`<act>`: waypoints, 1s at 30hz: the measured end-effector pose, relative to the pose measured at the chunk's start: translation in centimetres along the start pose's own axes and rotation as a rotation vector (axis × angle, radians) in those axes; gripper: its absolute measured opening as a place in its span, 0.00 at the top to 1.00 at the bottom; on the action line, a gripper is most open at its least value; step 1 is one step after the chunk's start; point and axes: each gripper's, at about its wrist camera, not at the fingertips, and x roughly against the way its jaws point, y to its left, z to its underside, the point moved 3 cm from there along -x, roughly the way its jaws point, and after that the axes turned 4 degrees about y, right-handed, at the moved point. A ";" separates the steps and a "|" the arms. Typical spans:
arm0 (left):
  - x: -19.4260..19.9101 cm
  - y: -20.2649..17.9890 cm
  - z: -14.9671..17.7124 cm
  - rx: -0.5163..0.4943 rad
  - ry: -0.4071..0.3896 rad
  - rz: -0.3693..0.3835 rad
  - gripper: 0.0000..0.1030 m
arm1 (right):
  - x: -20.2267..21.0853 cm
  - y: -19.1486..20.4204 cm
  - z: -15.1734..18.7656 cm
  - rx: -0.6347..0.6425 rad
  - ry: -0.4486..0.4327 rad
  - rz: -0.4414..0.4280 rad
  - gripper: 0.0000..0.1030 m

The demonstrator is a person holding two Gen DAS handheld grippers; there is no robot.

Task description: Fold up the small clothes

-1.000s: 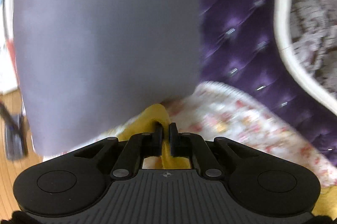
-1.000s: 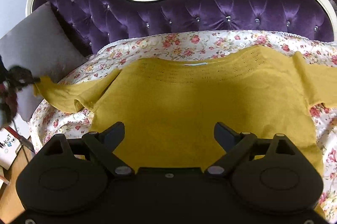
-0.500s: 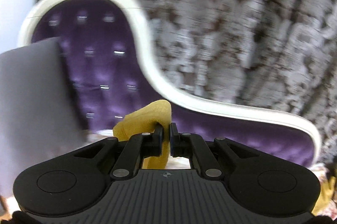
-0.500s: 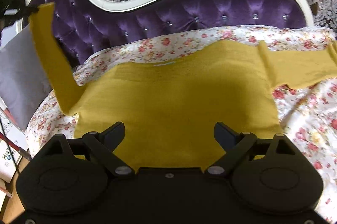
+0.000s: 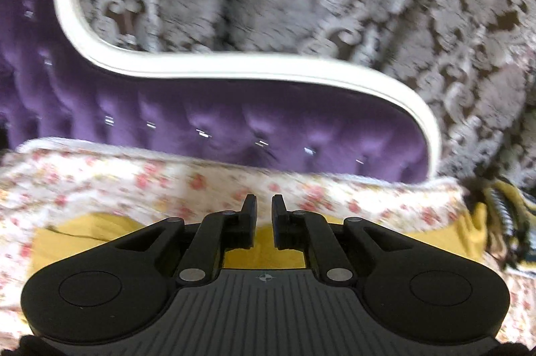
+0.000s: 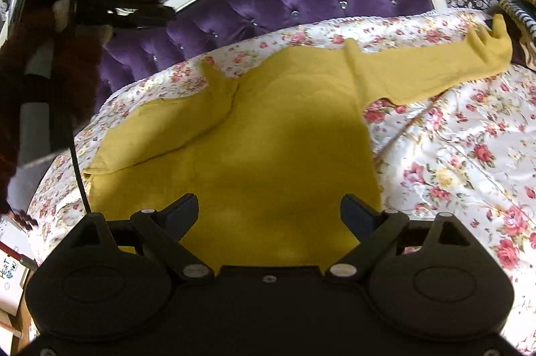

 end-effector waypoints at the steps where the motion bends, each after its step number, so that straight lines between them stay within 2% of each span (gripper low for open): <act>1: 0.1 -0.3 0.1 -0.008 0.004 0.013 0.91 | 0.0 -0.2 0.0 -0.001 0.000 0.002 0.10; 4: 1.4 -0.4 0.3 -0.070 -0.023 0.026 0.90 | -0.1 -0.2 -0.4 0.007 -0.003 0.007 0.10; 7: 2.3 2.0 0.6 -0.071 -0.038 -0.047 0.90 | -0.2 -0.2 -1.4 0.026 -0.026 0.014 0.10; 8: 2.6 3.5 1.1 -0.059 -0.032 -0.078 0.89 | -0.3 -0.2 -1.7 0.031 -0.034 0.012 0.10; 13: 2.6 11.5 4.3 -0.049 0.017 -0.332 0.89 | -2.1 0.5 -4.5 0.068 -0.065 -0.012 0.10; 16: 1.6 15.3 7.0 -0.044 0.081 -0.422 0.89 | -3.9 1.9 -6.3 0.129 -0.073 0.003 0.13; 19: 0.5 18.2 9.3 -0.008 0.145 -0.440 0.89 | -6.3 4.2 -8.1 0.224 -0.070 0.012 0.20; 22: -0.7 19.9 11.3 0.020 0.204 -0.419 0.89 | -9.5 7.2 -9.2 0.306 -0.049 0.007 0.22; 26: -0.6 19.5 12.3 -0.029 0.162 -0.432 0.89 | -13.5 11.1 -9.8 0.436 -0.038 0.038 0.26; 30: -0.5 19.7 12.5 0.003 0.142 -0.416 0.89 | -17.2 13.5 -10.0 0.505 -0.026 0.074 0.27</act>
